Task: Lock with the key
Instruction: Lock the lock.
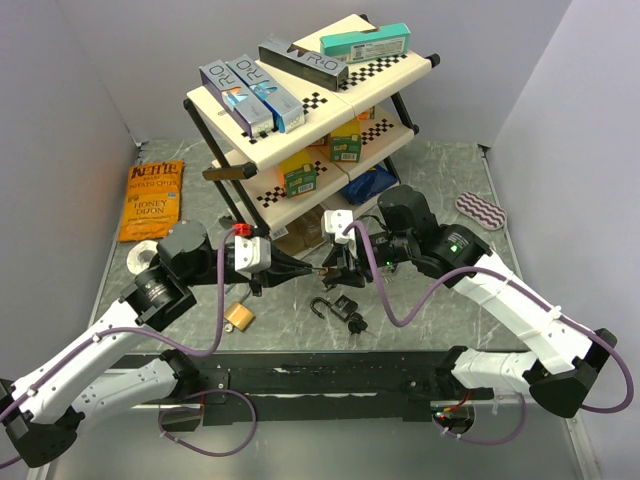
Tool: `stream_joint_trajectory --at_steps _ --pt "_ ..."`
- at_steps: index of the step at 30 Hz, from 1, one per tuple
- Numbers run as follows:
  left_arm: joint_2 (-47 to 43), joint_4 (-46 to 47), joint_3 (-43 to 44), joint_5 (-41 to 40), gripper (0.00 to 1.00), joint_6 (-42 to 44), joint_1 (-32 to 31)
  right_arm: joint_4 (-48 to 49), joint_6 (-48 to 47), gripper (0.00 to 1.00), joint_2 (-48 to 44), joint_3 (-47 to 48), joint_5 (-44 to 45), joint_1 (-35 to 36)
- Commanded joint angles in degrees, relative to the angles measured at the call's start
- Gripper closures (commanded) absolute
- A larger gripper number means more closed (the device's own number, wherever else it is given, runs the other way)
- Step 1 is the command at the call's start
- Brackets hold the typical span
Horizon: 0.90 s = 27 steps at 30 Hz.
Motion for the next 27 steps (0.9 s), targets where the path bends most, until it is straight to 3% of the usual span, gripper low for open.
stream_joint_trajectory --at_steps 1,10,12,27 --pt "-1.29 4.13 0.93 -1.20 0.99 -2.11 -0.03 3.79 0.49 0.59 -0.78 -0.04 -1.88 -0.04" --pt "-1.12 4.13 -0.12 -2.17 0.99 -2.73 -0.12 5.29 1.46 0.89 -0.26 1.02 -1.87 -0.12" --pt "-0.94 3.96 -0.21 -2.08 0.99 -2.38 -0.12 5.55 1.63 1.00 -0.34 1.10 -2.57 -0.04" --pt "1.52 5.80 -1.97 1.52 0.99 -1.68 -0.11 6.70 3.57 1.00 1.23 6.20 -7.41 0.14"
